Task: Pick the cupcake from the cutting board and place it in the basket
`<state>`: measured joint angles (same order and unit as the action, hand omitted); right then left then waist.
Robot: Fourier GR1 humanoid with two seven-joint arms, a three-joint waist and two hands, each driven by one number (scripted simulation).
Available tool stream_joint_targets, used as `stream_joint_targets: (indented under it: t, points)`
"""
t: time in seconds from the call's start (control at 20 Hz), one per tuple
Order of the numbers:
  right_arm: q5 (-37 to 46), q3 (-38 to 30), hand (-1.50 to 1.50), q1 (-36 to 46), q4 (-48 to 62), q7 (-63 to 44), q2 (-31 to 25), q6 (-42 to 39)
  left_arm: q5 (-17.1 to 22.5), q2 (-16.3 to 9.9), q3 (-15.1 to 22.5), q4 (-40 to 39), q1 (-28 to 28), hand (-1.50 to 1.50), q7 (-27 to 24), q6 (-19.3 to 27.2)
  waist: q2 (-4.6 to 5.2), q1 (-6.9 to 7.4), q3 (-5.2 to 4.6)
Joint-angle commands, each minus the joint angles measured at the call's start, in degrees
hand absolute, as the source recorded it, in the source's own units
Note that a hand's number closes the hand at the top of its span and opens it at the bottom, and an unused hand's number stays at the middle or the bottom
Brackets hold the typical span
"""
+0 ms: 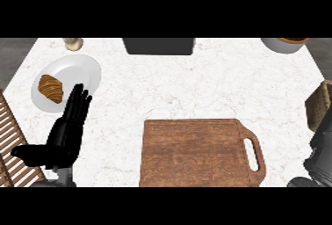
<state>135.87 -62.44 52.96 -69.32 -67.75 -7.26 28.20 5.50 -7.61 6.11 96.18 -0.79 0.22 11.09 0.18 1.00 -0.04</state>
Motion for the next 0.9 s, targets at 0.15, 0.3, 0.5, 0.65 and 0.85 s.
stream_joint_targets:
  t: [0.15, 0.3, 0.5, 0.65, 0.85]
  points:
    - [9.39, 1.57, -1.50, 2.46, -13.27, -11.57, 5.05, -5.51, -0.65, -0.64, -1.60, -0.35, -1.35, 0.00, 0.82, 0.83, -0.27, -0.87, -0.06]
    - [11.86, 2.60, -1.50, 4.24, -18.70, -12.41, 6.15, -3.04, 0.17, -0.87, -1.38, -0.34, -0.47, 0.00, 0.32, -0.58, -0.24, -0.39, -0.07]
    - [9.76, 8.74, -1.50, 0.86, -26.54, -10.71, 7.20, -6.12, 0.71, -0.21, -1.55, -2.55, -1.01, 0.00, -1.41, -1.35, -0.48, 0.15, -0.10]
    - [9.72, 15.70, -1.50, -0.78, -28.45, -11.41, 7.24, -13.39, 0.47, -0.90, -1.45, -0.72, -0.92, 0.00, -0.25, -1.64, -0.38, 1.16, -0.07]
    - [5.15, 24.84, -1.50, -4.76, -34.28, -11.17, 7.26, -16.29, 0.08, -0.36, -1.91, -2.21, -2.11, 0.00, -0.11, -0.93, -0.35, 0.71, -0.03]
